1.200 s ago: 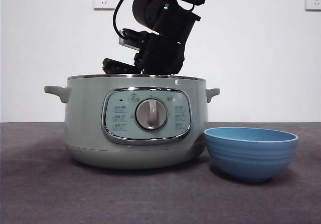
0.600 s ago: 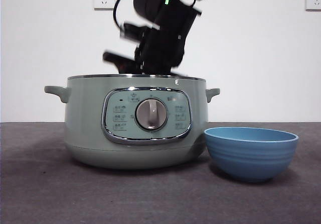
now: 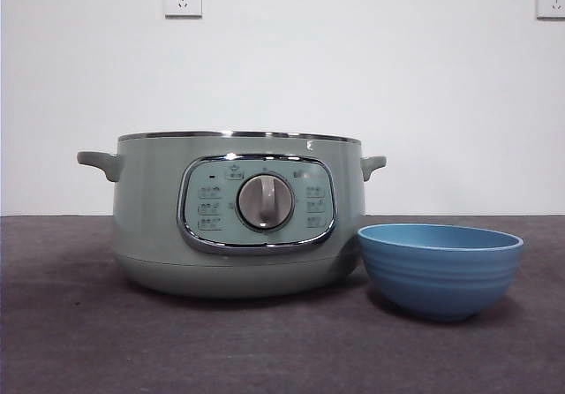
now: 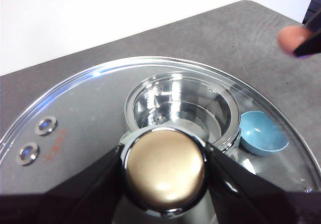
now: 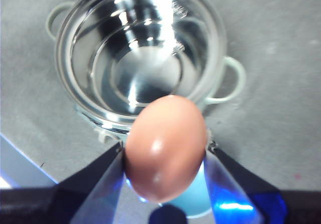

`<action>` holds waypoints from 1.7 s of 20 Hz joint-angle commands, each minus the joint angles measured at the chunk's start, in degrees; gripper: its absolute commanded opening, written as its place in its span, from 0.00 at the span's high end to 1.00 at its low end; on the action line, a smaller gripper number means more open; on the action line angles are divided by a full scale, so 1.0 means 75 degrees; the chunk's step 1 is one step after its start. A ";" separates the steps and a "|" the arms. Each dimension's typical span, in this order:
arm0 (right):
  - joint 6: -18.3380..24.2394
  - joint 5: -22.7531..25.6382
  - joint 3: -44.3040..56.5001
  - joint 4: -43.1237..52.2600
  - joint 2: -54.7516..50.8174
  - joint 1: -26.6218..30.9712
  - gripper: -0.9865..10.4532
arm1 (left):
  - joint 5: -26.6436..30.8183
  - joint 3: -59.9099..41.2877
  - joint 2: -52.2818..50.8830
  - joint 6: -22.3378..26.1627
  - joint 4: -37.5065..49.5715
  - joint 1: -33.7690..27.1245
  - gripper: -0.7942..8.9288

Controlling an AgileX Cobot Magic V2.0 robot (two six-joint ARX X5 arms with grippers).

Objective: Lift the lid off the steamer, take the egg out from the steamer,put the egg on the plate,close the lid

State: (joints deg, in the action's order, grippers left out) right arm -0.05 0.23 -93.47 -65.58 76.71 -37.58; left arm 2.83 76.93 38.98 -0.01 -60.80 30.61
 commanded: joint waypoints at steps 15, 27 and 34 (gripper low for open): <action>-0.0067 -0.0828 0.5543 0.3908 0.0050 0.0883 0.92 | 0.0000 0.0117 -0.0070 0.0029 0.0373 0.0020 0.93; 0.0006 -0.0822 0.5913 0.5184 0.1714 0.0962 0.92 | 0.0000 0.0117 -0.0067 0.0026 0.0326 0.0020 0.93; -0.0009 -0.0828 0.5910 0.5193 0.1839 0.0953 0.63 | -0.0044 0.0117 0.0408 0.0032 0.0393 0.0020 0.93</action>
State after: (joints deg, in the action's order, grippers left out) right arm -0.16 -6.00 -49.60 -26.35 89.49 -30.35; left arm 2.61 76.93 42.50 -0.01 -60.77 30.61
